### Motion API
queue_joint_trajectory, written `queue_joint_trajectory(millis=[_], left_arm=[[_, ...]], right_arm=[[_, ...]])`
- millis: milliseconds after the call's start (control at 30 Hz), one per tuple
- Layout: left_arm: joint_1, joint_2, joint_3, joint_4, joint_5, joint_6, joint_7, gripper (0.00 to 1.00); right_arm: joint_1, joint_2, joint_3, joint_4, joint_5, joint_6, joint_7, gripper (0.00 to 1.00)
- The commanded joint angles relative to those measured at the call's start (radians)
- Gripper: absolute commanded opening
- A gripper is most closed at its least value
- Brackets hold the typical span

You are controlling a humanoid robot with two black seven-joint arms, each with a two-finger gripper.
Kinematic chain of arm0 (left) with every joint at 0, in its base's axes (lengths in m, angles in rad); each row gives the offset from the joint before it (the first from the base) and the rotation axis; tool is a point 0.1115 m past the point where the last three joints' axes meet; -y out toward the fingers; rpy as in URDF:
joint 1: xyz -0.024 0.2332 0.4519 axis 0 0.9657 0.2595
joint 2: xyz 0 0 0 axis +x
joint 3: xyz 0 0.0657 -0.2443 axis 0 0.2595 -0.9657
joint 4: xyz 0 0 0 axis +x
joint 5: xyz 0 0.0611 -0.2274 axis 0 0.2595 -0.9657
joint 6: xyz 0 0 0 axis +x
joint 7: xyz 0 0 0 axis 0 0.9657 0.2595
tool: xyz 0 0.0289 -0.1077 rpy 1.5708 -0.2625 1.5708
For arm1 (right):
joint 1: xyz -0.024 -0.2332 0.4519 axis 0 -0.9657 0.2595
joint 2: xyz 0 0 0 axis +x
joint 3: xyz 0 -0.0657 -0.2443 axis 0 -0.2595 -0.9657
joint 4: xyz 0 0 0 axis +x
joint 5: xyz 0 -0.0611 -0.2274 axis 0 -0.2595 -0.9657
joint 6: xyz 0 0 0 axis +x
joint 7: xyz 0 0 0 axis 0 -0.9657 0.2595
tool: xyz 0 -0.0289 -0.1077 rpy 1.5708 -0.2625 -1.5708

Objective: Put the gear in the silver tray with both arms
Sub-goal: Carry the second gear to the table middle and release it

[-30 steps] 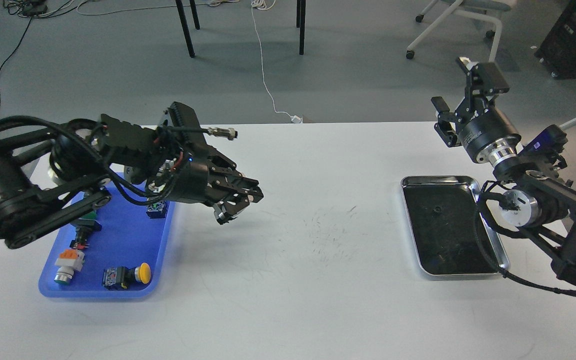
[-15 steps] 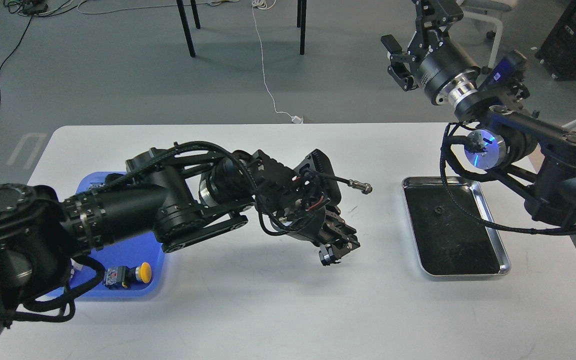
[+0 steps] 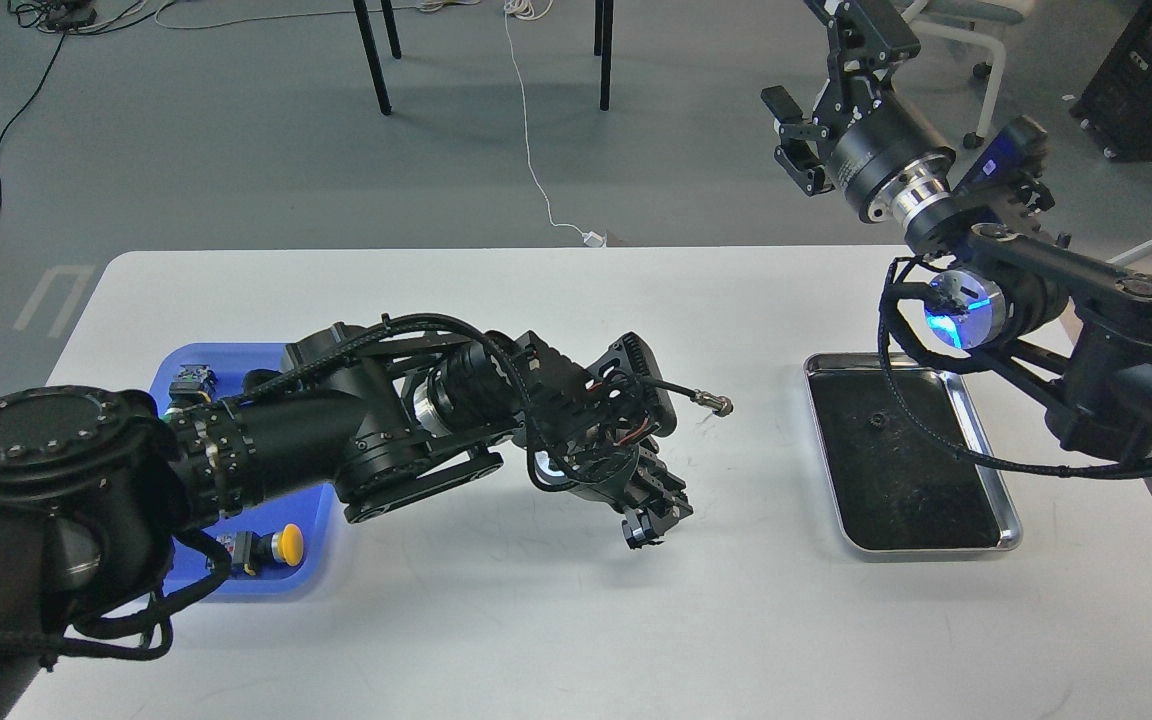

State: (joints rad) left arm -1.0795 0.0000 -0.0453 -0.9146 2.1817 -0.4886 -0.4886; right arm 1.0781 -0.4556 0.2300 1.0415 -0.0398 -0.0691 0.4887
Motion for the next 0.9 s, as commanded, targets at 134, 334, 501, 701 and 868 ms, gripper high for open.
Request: queue_joint_trajectory(millis=[134,334,501,701,868], left_arm=[[0.018,0.000,0.035,0.045,0.000,0.000,0.000,0.20],[0.035,0.000,0.033,0.049,0.000,0.000,0.000,0.50],[0.036,0.000,0.013,0.045,0.000,0.008,0.000,0.98],[0.024,0.101,-0.161,-0.015,-0.011,0.030,0.000,0.98],[0.042,0.293,-0.245,-0.069,-0.351,0.031,0.000,0.99]], right_arm=[[-0.009,-0.012,0.002,0.000,0.000,0.000,0.000,0.98],[-0.012,-0.032,0.000,0.002,0.000,0.000,0.000,0.98],[-0.012,-0.049,0.002,0.005,0.000,0.002,0.000,0.98],[-0.017,-0.118,-0.017,0.020,-0.012,0.018,0.000,0.98],[-0.017,-0.201,-0.132,0.072,-0.109,0.067,0.000,0.99]])
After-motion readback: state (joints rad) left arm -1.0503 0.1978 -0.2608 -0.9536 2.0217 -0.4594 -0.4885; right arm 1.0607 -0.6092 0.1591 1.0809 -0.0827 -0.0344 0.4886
